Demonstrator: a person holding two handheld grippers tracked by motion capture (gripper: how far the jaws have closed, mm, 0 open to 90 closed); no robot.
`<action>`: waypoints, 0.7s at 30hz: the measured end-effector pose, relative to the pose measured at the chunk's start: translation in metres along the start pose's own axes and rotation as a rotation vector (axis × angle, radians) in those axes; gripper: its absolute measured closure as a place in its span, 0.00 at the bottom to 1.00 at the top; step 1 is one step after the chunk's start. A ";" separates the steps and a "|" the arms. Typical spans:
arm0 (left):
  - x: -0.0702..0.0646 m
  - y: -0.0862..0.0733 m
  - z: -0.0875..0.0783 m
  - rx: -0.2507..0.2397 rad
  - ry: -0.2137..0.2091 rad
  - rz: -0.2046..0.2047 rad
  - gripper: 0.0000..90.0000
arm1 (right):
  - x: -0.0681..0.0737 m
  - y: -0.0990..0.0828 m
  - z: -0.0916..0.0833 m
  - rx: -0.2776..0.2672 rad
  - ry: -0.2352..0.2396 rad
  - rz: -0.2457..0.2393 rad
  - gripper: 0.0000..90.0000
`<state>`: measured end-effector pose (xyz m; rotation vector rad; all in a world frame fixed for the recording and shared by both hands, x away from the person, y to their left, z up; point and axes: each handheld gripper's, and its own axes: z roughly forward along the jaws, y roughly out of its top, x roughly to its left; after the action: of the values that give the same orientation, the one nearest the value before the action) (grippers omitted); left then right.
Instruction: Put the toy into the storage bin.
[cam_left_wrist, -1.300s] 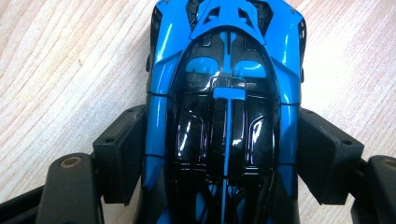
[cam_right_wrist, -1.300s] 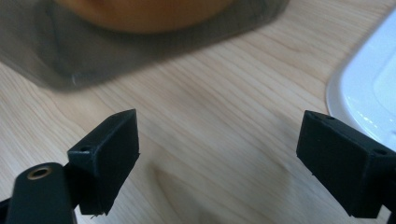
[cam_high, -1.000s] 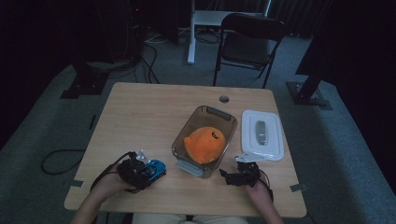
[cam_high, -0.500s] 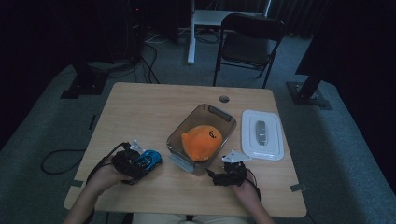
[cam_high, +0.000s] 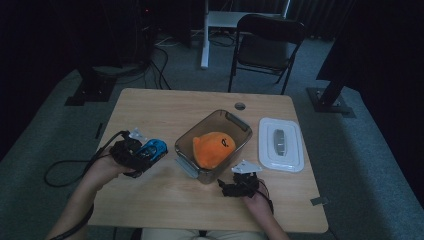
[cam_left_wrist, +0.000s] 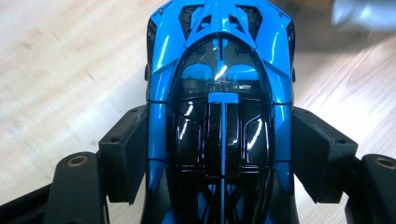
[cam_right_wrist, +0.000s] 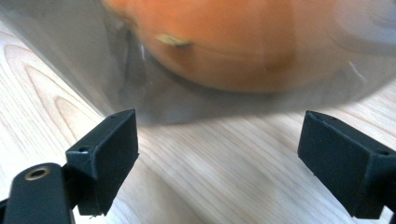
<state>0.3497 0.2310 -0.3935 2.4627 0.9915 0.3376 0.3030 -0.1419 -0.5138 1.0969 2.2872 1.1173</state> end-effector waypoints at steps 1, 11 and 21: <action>0.001 0.004 -0.004 -0.008 0.001 0.000 0.32 | -0.002 -0.002 -0.001 0.001 0.000 0.005 0.13; -0.001 0.046 -0.021 -0.047 -0.004 0.044 0.32 | -0.013 -0.016 -0.009 0.014 -0.021 0.029 0.13; -0.009 0.081 -0.023 -0.062 -0.023 0.085 0.32 | -0.011 -0.017 -0.007 0.032 -0.024 0.012 0.13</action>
<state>0.3819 0.1805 -0.3331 2.4510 0.8563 0.3615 0.2971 -0.1609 -0.5230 1.1319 2.2906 1.0695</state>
